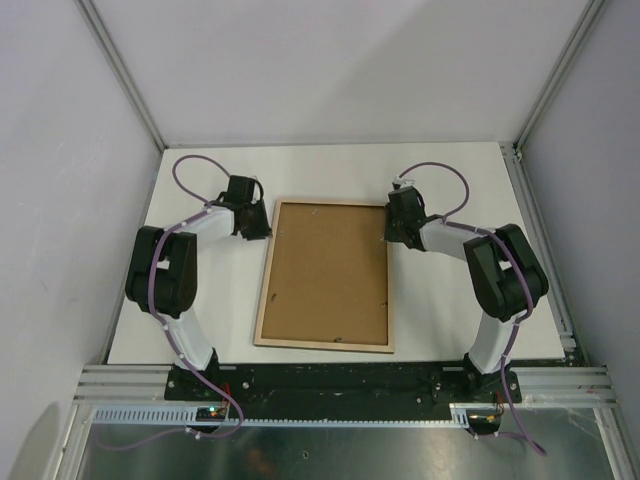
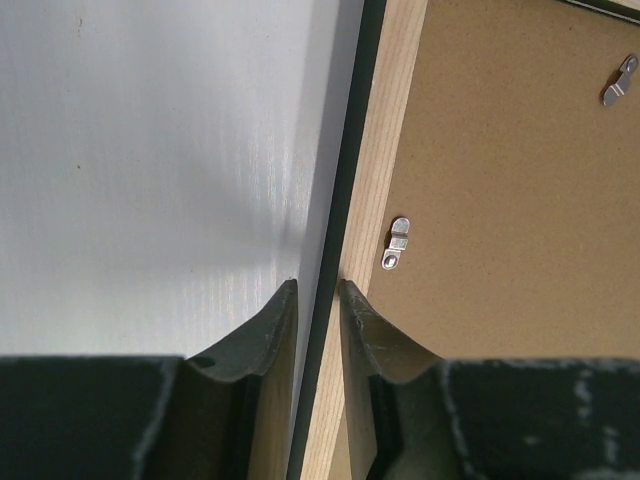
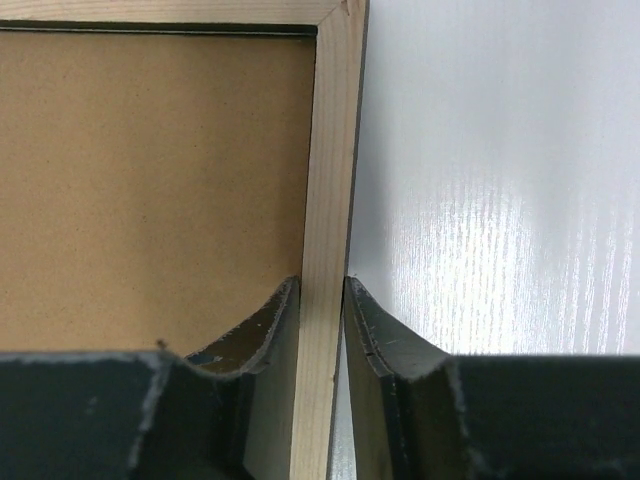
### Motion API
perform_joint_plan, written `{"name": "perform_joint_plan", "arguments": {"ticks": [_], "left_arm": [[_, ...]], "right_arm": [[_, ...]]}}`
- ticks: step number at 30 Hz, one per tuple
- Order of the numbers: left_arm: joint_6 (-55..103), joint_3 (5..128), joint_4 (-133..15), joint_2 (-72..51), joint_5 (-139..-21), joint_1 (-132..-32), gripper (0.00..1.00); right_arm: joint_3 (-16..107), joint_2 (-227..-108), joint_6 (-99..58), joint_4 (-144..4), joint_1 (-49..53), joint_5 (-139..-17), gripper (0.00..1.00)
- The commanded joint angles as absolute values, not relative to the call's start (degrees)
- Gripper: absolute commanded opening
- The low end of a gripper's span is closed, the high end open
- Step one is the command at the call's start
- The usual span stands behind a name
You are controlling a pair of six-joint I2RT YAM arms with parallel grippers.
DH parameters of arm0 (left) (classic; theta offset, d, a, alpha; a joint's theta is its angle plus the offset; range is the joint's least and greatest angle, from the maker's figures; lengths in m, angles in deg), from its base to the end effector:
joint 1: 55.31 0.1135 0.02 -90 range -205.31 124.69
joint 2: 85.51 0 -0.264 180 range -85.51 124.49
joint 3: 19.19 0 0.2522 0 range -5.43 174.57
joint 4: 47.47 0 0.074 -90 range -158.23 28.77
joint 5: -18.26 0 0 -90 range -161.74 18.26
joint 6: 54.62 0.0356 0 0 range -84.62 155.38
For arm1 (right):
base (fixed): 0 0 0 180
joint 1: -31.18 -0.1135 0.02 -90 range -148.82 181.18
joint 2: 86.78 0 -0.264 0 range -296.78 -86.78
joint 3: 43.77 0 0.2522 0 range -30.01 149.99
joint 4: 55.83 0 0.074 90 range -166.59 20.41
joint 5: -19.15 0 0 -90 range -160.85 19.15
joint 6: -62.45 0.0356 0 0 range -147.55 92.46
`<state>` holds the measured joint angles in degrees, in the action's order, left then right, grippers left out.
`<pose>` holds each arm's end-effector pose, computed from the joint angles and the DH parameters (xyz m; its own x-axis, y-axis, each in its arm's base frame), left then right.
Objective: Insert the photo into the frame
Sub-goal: Press the fastener onto the backboard.
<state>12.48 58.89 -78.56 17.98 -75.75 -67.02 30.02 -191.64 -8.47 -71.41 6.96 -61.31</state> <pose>0.3616 -0.0775 0.1707 -0.8457 -0.2211 -0.4857 -0.0964 0.9584 -0.2685 0.3477 0.1499 0.1592 -0.7251 0.0273 -0.6881 -0.0675 0.9916 0.1105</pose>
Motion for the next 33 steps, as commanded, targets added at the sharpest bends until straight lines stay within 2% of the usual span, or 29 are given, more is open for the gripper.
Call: {"name": "perform_joint_plan", "arguments": {"ticks": [1, 7, 13, 16, 29, 33], "left_arm": [[13.7, 60.0, -80.1, 18.9, -74.7, -67.0, 0.27], [13.4, 59.6, -80.0, 18.7, -75.2, -67.1, 0.27], [13.2, 59.2, -80.0, 18.5, -75.3, -67.0, 0.27], [13.1, 59.2, -80.0, 18.4, -75.4, -67.0, 0.27], [13.1, 59.3, -80.0, 18.4, -75.6, -67.0, 0.27], [13.1, 59.3, -80.0, 18.4, -75.6, -67.0, 0.27]], "right_arm": [[29.9, -193.3, -7.6, -75.8, 7.5, -63.4, 0.25], [29.9, -193.2, -6.5, -76.5, 8.4, -66.0, 0.18], [30.0, -192.0, -3.9, -76.7, 9.2, -65.6, 0.46], [30.3, -191.4, -3.1, -76.7, 9.3, -64.9, 0.53], [32.1, -193.5, -3.9, -78.6, 6.9, -62.8, 0.52], [32.2, -193.8, -3.9, -79.3, 6.7, -62.2, 0.48]]}}
